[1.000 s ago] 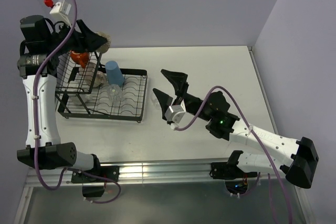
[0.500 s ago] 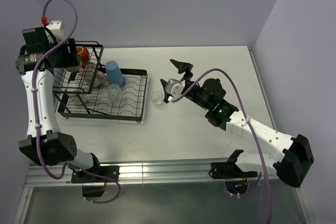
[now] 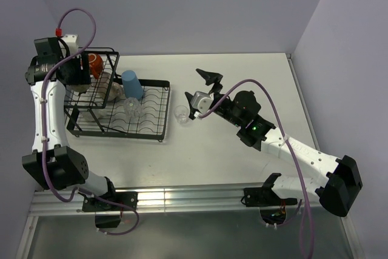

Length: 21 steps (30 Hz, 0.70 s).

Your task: Load the cups into the dish rack

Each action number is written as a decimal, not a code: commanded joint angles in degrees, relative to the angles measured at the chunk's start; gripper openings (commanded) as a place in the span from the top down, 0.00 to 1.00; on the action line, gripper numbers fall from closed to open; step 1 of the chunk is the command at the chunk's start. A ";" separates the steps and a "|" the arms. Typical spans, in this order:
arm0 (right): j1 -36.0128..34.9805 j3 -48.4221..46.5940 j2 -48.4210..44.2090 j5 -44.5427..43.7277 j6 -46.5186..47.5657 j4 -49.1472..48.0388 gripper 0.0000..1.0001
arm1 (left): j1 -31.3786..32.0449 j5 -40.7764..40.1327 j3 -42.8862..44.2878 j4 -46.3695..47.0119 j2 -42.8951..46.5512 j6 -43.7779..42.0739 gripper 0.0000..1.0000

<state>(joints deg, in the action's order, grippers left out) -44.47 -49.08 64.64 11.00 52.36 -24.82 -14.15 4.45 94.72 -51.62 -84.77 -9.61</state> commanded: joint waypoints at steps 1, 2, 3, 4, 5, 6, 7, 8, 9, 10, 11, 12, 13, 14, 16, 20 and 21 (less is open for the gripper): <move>0.43 0.56 -0.31 0.51 0.55 -1.72 0.05 | 0.26 -0.58 0.29 4.77 -0.74 -1.64 1.00; 0.43 0.65 -0.39 0.51 0.90 -1.64 0.05 | 0.18 -0.15 0.21 5.03 -1.01 -1.82 1.00; 0.52 0.83 -0.39 0.51 1.08 -1.55 0.05 | 0.18 0.12 0.20 5.56 -1.44 -1.73 1.00; 0.52 0.91 -0.39 0.42 1.08 -1.55 0.05 | 0.26 0.56 0.20 5.56 -1.62 -1.64 1.00; 0.44 0.83 -0.39 0.33 1.08 -1.29 0.05 | 0.27 1.17 0.20 5.65 -1.89 -1.73 1.00; 0.43 0.74 -0.31 0.25 1.08 -1.11 0.05 | 0.27 1.79 -0.06 6.00 -2.24 -1.64 1.00; 0.43 0.83 -0.31 0.16 1.17 -1.11 0.05 | 0.27 2.05 -0.32 6.61 -2.59 -1.64 1.00; 0.43 0.91 -0.22 0.16 1.43 -0.94 0.05 | 0.35 2.23 -0.41 6.70 -2.77 -1.56 1.00; 0.43 1.09 -0.48 0.24 1.69 -0.85 0.04 | 0.44 2.32 -0.50 6.96 -3.29 -1.38 1.00; 0.43 1.18 -0.66 0.51 1.96 -0.76 0.04 | 0.53 2.41 -0.50 7.49 -3.47 -1.38 1.00; 0.43 1.35 -0.83 1.12 2.13 -0.67 0.04 | 0.44 2.49 -0.67 7.76 -3.64 -0.86 1.00; 0.43 1.44 -1.09 1.30 2.22 -0.58 0.04 | 0.44 2.76 -0.85 8.11 -3.73 -0.85 1.00; 0.43 1.44 -1.18 1.47 2.31 -0.41 0.04 | 0.53 3.19 -1.55 8.46 -3.73 -0.85 1.00; 0.43 1.36 -1.18 1.39 2.40 -0.15 0.04 | 0.62 3.37 -1.81 9.24 -3.73 -0.94 1.00; 0.43 1.36 -0.92 1.21 2.48 -0.14 0.04 | 0.79 3.46 -2.25 9.69 -4.00 -0.77 1.00; 0.44 1.53 -0.92 1.30 2.92 0.03 0.03 | 0.88 4.42 -2.43 10.31 -4.52 -0.50 1.00; 0.43 1.62 -0.83 1.56 2.92 -0.05 0.03 | 0.88 4.78 -2.43 10.57 -4.52 -0.50 1.00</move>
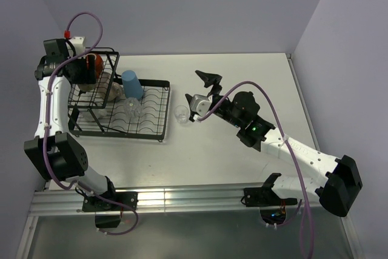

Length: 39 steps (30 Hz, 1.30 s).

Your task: Load the cups into the dish rack

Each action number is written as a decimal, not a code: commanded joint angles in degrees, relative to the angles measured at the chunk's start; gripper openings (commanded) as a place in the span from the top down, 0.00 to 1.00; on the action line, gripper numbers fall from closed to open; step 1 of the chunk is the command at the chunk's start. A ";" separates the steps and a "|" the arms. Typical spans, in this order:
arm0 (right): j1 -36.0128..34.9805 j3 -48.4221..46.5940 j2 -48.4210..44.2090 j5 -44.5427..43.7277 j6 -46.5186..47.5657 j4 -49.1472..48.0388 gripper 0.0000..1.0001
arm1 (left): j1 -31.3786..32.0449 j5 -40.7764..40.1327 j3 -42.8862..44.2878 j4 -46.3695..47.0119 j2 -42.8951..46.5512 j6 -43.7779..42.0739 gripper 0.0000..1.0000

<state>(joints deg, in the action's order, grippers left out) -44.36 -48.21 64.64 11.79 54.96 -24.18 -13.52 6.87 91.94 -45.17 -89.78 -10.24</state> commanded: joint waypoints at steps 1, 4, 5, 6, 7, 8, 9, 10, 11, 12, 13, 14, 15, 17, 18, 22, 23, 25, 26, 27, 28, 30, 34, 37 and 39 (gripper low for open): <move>0.33 0.74 -0.83 0.78 0.32 -0.69 0.03 | 0.25 2.35 0.26 4.30 0.39 0.22 1.00; 0.33 0.75 -0.75 0.78 0.32 -0.60 0.03 | 0.25 3.41 0.26 4.47 0.04 0.48 1.00; 0.33 0.66 -0.66 0.78 0.15 -0.60 0.03 | 0.33 3.58 0.26 4.47 -0.05 0.75 1.00; 0.33 0.57 -0.57 0.69 0.15 -0.51 0.03 | 0.25 3.58 0.34 4.47 -0.31 0.92 0.99; 0.33 0.57 -0.57 0.69 0.15 -0.51 0.02 | 0.33 3.50 0.34 4.56 -0.57 1.18 0.98; 0.33 0.57 -0.57 0.69 0.15 -0.43 0.02 | 0.25 3.41 0.43 4.56 -0.66 1.27 0.92; 0.33 0.57 -0.57 0.69 0.24 -0.42 0.02 | 0.25 3.24 0.52 4.47 -1.01 1.36 0.90; 0.33 0.57 -0.57 0.69 0.15 -0.34 0.02 | 0.33 3.15 0.69 4.30 -1.19 1.62 0.89; 0.33 0.48 -0.48 0.69 0.15 -0.08 0.02 | 0.33 2.97 0.78 4.21 -1.28 1.71 0.85; 0.33 0.39 -0.48 0.69 0.15 -0.16 0.02 | 0.33 2.88 1.04 3.95 -1.54 1.63 0.82; 0.33 0.48 -0.48 0.69 0.15 -0.16 0.02 | 0.33 2.62 1.13 3.77 -1.63 1.54 0.79; 0.33 0.48 -0.48 0.69 0.15 -0.07 0.02 | 0.33 2.27 1.05 3.68 -1.63 1.54 0.77; 0.33 0.39 -0.39 0.69 0.15 -0.07 0.02 | 0.33 1.74 0.96 3.68 -1.63 1.54 0.77; 0.33 0.48 -0.31 0.69 0.06 0.01 0.02 | 0.33 1.30 0.78 3.60 -1.54 1.45 0.67; 0.41 0.39 -0.22 0.69 0.06 -0.07 0.02 | 0.33 1.30 0.70 3.68 -1.45 1.45 0.64; 0.41 0.04 0.04 0.69 -0.20 0.01 0.02 | 0.33 1.12 0.87 3.51 -1.19 1.62 0.48; 0.33 -0.05 0.13 0.69 -0.29 0.28 0.02 | 0.25 1.04 1.05 3.42 -1.10 1.63 0.42; 0.33 -0.31 0.31 0.51 -0.55 0.45 0.02 | 0.25 1.04 1.75 2.72 -0.93 1.63 0.36; 0.33 -0.57 0.40 0.34 -0.73 0.63 0.02 | 0.25 1.04 2.36 2.54 -0.75 1.63 0.29; 0.33 -0.57 0.48 0.25 -0.82 0.72 0.02 | 0.25 0.95 2.54 2.28 -0.58 1.54 0.24; 0.33 -0.75 0.57 -0.01 -0.99 0.80 0.02 | 0.33 0.95 2.98 2.10 -0.40 1.54 0.22; 0.33 -1.01 0.84 -0.10 -1.17 1.16 0.02 | 0.25 1.04 4.03 1.75 -0.22 1.28 0.17; 0.24 -1.80 0.84 -0.10 -2.05 1.95 0.01 | 0.33 0.86 4.91 0.70 -0.14 1.10 0.06; 0.24 -2.68 0.84 -0.37 -2.75 2.65 0.01 | 0.33 1.04 5.18 0.87 0.04 1.10 0.04; 0.24 -3.56 1.27 -1.07 -3.36 3.35 0.01 | 0.33 1.73 6.84 0.26 0.22 1.27 0.04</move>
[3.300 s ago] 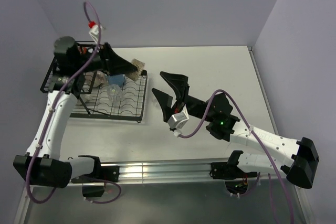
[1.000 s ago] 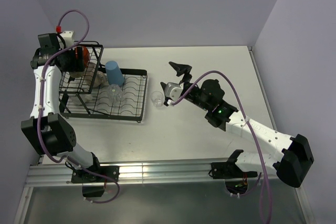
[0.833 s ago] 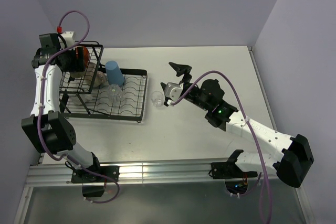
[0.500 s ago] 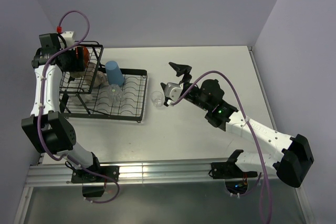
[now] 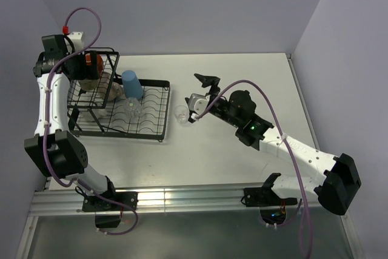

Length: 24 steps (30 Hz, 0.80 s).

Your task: Load the cups into the dish rack

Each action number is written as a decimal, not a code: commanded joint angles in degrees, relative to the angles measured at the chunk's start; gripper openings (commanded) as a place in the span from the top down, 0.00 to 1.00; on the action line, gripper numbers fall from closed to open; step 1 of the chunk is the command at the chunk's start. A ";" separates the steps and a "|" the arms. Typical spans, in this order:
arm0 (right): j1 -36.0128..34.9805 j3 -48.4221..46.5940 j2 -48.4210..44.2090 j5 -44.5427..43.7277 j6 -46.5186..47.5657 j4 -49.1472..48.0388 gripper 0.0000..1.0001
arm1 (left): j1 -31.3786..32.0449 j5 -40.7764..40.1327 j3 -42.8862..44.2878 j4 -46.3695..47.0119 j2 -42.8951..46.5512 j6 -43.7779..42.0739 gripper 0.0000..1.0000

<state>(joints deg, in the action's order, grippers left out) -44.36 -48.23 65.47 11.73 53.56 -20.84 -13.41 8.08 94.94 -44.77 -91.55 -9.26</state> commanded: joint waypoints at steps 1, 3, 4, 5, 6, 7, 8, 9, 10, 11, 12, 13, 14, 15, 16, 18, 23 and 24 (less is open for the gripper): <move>0.24 -4.50 0.62 -1.09 -2.93 0.62 0.01 | 0.23 0.89 4.72 -0.49 2.16 0.64 0.05; 0.41 -5.64 1.67 -1.97 -4.42 2.73 0.02 | 0.23 2.64 8.06 -1.37 2.86 0.91 0.04; 0.50 -7.22 2.11 -1.97 -4.69 4.91 0.02 | 0.23 3.43 9.38 -1.46 3.30 1.34 0.04; 0.50 -8.10 3.25 -1.97 -5.04 6.06 0.04 | 0.23 4.22 10.43 -1.37 3.74 1.61 0.04; 0.68 -9.07 3.95 -2.14 -5.65 7.29 0.04 | 0.14 5.19 12.19 -0.50 5.14 1.78 0.03; 0.85 -10.30 4.66 -2.06 -7.23 8.87 0.04 | 0.22 6.85 12.90 0.12 5.93 2.05 0.01; 0.94 -13.53 6.67 -1.97 -7.85 13.50 0.04 | 0.23 8.08 13.17 0.91 6.81 1.96 0.01; 1.29 -15.47 7.99 -1.88 -8.81 16.33 0.05 | 0.23 8.97 13.00 3.09 9.00 2.05 0.01; 1.73 -17.58 9.22 -1.45 -11.26 19.06 0.05 | 0.14 9.58 12.47 4.33 10.32 2.31 0.01; 2.17 -21.95 12.19 -0.57 -12.33 25.52 0.05 | 0.22 11.68 11.86 5.39 11.38 2.31 0.01; 3.13 -24.26 13.96 0.31 -13.30 29.33 0.05 | 0.23 13.00 10.46 6.27 13.39 2.23 0.01; 3.49 -29.33 15.81 0.49 -16.35 32.32 0.06 | 0.57 13.97 9.92 7.41 14.28 2.14 0.01; 4.10 -32.42 19.83 1.19 -18.04 39.05 0.07 | 1.01 14.07 9.48 7.59 14.81 2.40 0.01; 4.63 -35.24 22.04 2.32 -19.71 42.86 0.07 | 1.45 14.33 9.13 7.42 15.52 2.40 0.01; 5.50 -40.58 23.98 3.29 -22.94 46.03 0.08 | 2.24 14.77 9.04 6.46 15.70 1.97 0.01; 6.30 -45.00 29.61 5.93 -27.08 53.51 0.10 | 2.86 15.04 7.99 6.37 16.57 1.96 0.01; 7.27 -51.79 38.30 7.78 -34.83 59.94 0.14 | 4.62 13.55 4.65 9.26 18.68 2.75 0.01; 7.27 -52.14 39.37 8.13 -35.80 60.56 0.15 | 4.79 13.37 4.38 9.44 18.77 3.10 0.01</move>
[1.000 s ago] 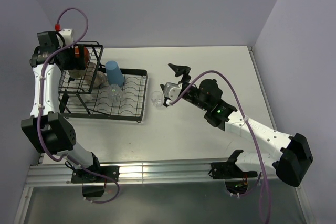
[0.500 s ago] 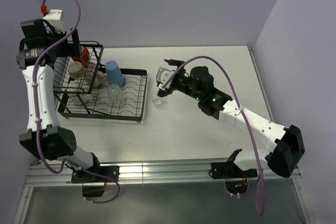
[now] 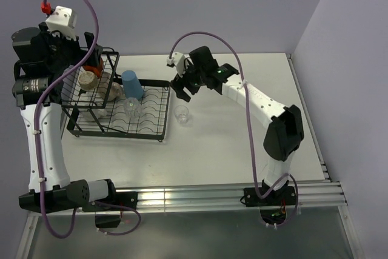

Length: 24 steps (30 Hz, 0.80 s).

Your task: Load the cups into the dish rack

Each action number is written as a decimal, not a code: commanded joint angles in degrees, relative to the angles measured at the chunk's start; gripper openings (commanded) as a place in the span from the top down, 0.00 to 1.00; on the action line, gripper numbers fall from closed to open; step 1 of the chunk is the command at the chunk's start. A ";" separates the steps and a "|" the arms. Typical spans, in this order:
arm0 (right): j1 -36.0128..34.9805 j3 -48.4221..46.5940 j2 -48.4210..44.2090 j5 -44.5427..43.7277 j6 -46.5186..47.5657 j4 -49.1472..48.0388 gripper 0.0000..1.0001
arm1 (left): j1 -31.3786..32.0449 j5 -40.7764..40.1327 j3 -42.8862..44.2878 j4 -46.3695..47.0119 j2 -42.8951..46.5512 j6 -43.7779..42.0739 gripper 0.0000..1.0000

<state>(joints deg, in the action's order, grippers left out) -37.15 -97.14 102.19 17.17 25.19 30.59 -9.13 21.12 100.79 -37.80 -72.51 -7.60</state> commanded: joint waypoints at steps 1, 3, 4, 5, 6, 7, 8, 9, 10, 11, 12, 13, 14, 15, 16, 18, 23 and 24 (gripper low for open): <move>0.06 -4.10 3.62 2.78 -8.83 9.75 0.16 | 0.77 0.15 -1.30 2.30 -0.35 1.70 0.01; 0.14 -4.46 6.43 3.48 -10.33 10.89 0.20 | 0.86 0.32 -0.86 1.94 -0.61 2.32 0.01; 0.14 -4.81 7.31 3.49 -10.51 11.24 0.20 | 0.95 0.41 -0.77 1.94 -0.70 2.41 0.01; 0.06 -4.81 8.89 3.49 -10.86 11.51 0.22 | 0.95 0.41 -0.95 1.94 -0.70 2.58 0.01; 0.14 -4.81 9.68 3.49 -11.21 11.68 0.23 | 1.04 0.41 -1.12 2.03 -0.62 2.76 0.01; 0.14 -4.72 10.21 3.31 -11.30 11.69 0.24 | 1.13 0.32 -1.39 2.03 -0.70 2.94 0.01; 0.14 -4.72 11.26 3.22 -11.48 11.34 0.26 | 1.13 0.32 -1.82 1.94 -0.70 3.02 0.01; 0.14 -4.64 11.80 3.05 -11.57 11.07 0.27 | 1.13 0.32 -2.00 2.03 -0.70 3.02 0.01; 0.14 -4.55 12.15 2.44 -11.92 10.72 0.27 | 1.21 0.32 -2.18 2.03 -0.53 3.02 0.01; 0.14 -4.46 12.85 2.17 -12.09 10.11 0.28 | 1.22 0.23 -2.53 2.03 -0.61 3.02 0.01; 0.14 -4.46 13.20 1.82 -12.09 9.67 0.28 | 1.30 0.23 -2.62 1.94 -0.61 3.02 0.01; 0.23 -4.37 13.56 1.47 -12.44 9.32 0.29 | 1.30 0.23 -2.62 1.86 -0.61 2.94 0.01; 0.14 -4.37 14.26 0.51 -12.62 8.62 0.30 | 1.30 0.15 -2.53 1.77 -0.61 2.94 0.01; 0.14 -4.46 14.70 0.06 -12.88 8.35 0.30 | 1.39 0.06 -2.62 1.77 -0.53 3.02 0.01; 0.14 -4.55 15.14 -0.38 -13.06 8.00 0.30 | 1.39 0.06 -2.62 1.77 -0.61 2.94 0.01; 0.14 -4.90 16.54 -1.26 -13.50 7.56 0.33 | 1.39 -0.03 -2.88 1.59 -0.53 2.94 0.01; 0.14 -4.99 19.01 -2.93 -14.64 6.15 0.38 | 1.48 -0.38 -3.94 1.50 0.00 2.59 0.01; 0.14 -5.07 19.27 -3.10 -14.73 6.06 0.39 | 1.39 -0.38 -3.94 1.50 0.09 2.50 0.01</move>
<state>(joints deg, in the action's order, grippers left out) -36.97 -99.79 120.40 15.68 11.84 38.68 -7.99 21.06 97.12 -37.58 -74.08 -5.13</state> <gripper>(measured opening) 0.619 0.993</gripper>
